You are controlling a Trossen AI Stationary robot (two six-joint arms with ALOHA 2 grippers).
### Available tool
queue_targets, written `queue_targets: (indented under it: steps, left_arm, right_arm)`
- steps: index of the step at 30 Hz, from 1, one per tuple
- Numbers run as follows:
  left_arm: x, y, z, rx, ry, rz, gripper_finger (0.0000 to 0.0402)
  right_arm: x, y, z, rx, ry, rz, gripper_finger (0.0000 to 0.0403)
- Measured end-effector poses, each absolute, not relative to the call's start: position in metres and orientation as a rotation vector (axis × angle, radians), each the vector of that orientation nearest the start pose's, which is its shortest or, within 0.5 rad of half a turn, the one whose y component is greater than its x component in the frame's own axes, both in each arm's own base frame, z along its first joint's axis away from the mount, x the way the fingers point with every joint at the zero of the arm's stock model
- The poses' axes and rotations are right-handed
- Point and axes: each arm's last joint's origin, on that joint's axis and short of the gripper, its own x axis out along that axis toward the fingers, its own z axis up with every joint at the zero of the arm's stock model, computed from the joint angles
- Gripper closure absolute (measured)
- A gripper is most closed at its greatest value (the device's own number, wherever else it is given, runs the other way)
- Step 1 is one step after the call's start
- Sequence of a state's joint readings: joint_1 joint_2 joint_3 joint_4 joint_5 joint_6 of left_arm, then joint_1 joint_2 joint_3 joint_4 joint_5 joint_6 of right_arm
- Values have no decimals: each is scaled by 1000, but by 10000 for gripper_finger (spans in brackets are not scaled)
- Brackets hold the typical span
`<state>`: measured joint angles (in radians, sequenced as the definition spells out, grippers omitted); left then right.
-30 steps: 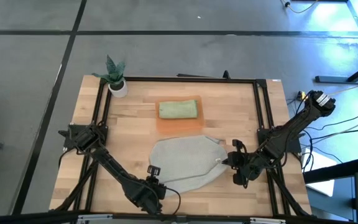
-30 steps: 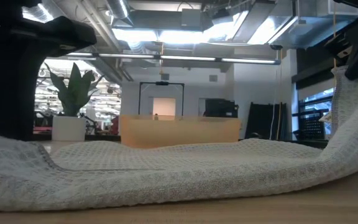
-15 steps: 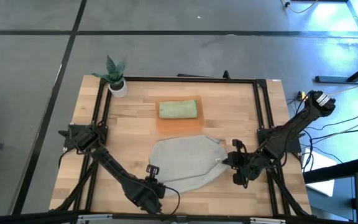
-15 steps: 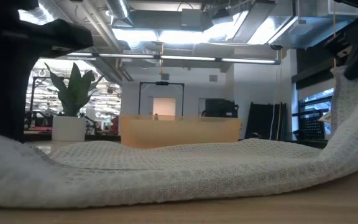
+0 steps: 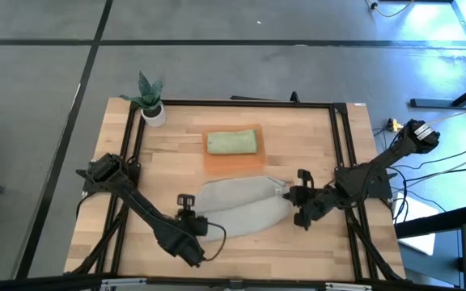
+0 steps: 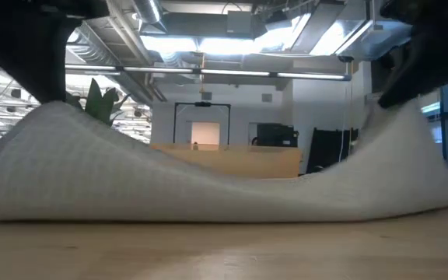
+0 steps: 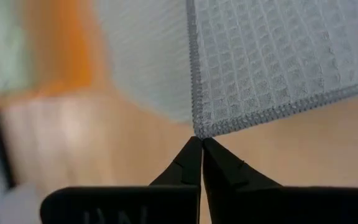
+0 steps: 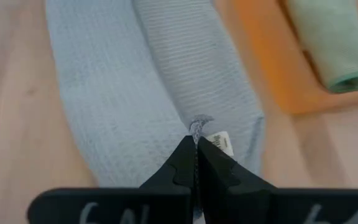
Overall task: Roll microfiber towels into tight, uniform cylinder then place into a basket
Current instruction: Fold the gray microfiber towel
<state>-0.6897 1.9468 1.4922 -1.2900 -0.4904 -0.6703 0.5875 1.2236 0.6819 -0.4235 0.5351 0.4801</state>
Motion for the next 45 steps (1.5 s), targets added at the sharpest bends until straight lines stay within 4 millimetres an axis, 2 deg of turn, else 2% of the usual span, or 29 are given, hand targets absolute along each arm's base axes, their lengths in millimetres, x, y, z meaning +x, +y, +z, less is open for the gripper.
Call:
queue_targets:
  steps: [6, 10, 23, 31, 37, 41, 45]
  left_arm:
    - [270, -195, 207, 442, 1434, 482, 401]
    - [274, -184, 209, 477, 1399, 561, 401]
    - [298, -143, 209, 403, 1420, 682, 401]
    - [304, -129, 208, 273, 1515, 692, 401]
    - [306, -123, 207, 224, 1521, 722, 401]
    - [309, -119, 207, 209, 1516, 724, 388]
    - [311, -115, 207, 198, 1519, 736, 364]
  right_arm:
    - [205, 90, 201, -158, 799, -234, 393]
    - [210, 77, 201, -171, 814, -279, 393]
    - [215, 48, 195, -208, 866, -371, 393]
    - [217, 45, 191, -201, 871, -373, 393]
    - [218, 47, 190, -189, 889, -293, 388]
    - [218, 47, 190, -186, 889, -294, 360]
    - [218, 47, 190, -187, 882, -295, 317]
